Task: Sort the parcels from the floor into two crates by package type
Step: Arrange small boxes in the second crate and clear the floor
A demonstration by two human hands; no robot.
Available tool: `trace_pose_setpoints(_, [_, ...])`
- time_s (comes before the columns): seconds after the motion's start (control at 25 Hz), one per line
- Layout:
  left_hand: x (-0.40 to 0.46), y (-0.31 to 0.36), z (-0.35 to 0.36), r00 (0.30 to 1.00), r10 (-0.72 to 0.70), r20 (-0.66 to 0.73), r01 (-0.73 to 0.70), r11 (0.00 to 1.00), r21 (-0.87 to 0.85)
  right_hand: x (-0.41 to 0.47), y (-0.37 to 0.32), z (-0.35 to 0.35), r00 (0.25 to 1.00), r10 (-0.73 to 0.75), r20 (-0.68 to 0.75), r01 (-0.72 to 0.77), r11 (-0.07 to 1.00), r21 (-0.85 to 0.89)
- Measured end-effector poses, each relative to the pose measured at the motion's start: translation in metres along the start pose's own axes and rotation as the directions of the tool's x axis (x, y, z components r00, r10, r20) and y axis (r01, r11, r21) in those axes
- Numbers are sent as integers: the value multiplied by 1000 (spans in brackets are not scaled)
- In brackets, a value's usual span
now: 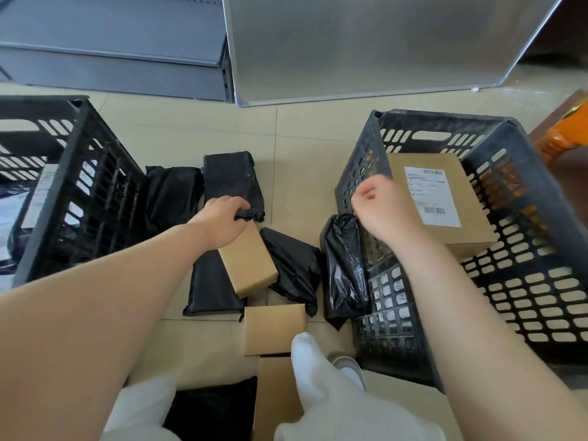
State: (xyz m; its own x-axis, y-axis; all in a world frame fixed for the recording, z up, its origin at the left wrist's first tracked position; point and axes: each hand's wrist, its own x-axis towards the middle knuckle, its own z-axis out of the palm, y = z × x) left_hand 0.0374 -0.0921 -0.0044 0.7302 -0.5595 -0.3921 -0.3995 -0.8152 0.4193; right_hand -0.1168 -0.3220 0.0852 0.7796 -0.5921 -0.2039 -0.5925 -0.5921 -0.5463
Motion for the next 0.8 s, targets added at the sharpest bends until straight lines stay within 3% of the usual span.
trace_pose_setpoints(0.16, [-10,-42,19,985,-170,2,168,973,-158,4,27,71,977,103,186,-88,992,-86])
trace_pose_setpoints(0.36, [-7,-54,32,949,-302,85,313,889,-334,-4,51,112,928,161,337,-100,977,-190])
trace_pose_setpoints(0.52, [-6,-55,43,927,-325,187,374,831,-411,-7,50,136,900,115,421,-119,993,-17])
trace_pose_setpoints(0.6, [-5,-55,46,907,-345,242,420,785,-455,-10,41,151,877,115,467,-206,967,150])
trace_pose_setpoints(0.72, [-3,-53,48,893,-341,292,449,693,-564,-19,26,171,765,215,607,-499,794,348])
trace_pose_setpoints(0.8, [-3,-54,49,894,-329,303,447,635,-630,-22,20,179,722,201,662,-561,730,391])
